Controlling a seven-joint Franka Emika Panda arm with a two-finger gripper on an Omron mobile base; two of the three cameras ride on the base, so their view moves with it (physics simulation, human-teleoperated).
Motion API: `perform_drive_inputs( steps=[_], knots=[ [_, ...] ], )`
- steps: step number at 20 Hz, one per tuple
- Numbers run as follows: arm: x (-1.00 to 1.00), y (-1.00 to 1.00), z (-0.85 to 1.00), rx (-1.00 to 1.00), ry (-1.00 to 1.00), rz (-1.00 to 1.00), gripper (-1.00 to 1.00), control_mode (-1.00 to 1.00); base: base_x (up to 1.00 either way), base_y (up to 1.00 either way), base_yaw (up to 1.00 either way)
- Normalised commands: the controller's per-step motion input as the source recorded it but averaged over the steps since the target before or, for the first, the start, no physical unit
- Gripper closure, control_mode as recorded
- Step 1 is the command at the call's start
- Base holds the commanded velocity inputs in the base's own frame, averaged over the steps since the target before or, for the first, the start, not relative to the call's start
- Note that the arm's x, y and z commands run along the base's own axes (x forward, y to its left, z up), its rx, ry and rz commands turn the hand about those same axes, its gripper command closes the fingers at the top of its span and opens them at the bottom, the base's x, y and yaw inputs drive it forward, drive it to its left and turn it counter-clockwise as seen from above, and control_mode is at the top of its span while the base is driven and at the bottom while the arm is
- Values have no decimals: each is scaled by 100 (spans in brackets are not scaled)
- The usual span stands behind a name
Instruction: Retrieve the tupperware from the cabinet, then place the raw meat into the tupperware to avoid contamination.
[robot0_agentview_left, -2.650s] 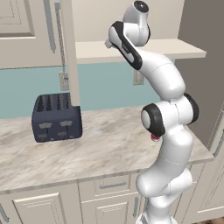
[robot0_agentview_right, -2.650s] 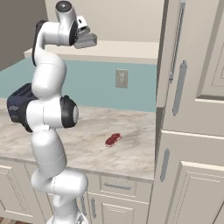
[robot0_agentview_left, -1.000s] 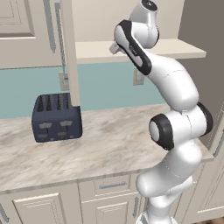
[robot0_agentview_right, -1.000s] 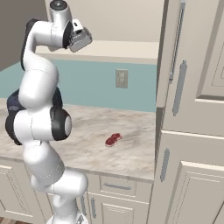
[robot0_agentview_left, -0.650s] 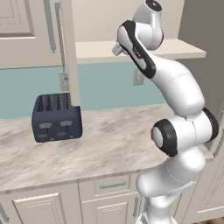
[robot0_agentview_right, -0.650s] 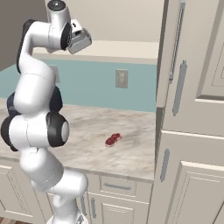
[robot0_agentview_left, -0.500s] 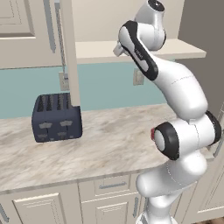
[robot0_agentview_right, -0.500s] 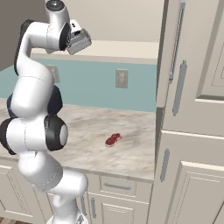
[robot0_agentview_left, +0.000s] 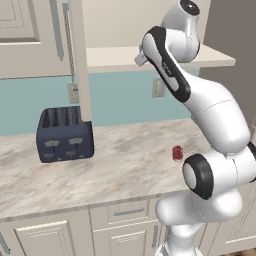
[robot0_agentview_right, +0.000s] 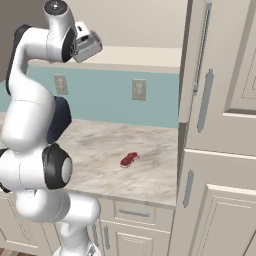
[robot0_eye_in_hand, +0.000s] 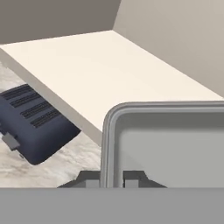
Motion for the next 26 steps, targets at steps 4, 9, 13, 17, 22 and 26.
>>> perform_drive_inputs(
  steps=[4,9,13,17,22,26],
  knots=[
    [-47,-5,4,0,-4,0,100,-100,0,0,0],
    [-52,-3,0,0,0,0,100,-100,0,0,0],
    [-55,0,1,1,4,0,100,-100,0,0,0],
    [-51,0,1,3,10,0,100,-100,0,0,0],
    [-50,0,0,6,14,1,100,-100,0,0,0],
    [-48,0,0,6,17,1,100,-100,0,0,0]
  ],
)
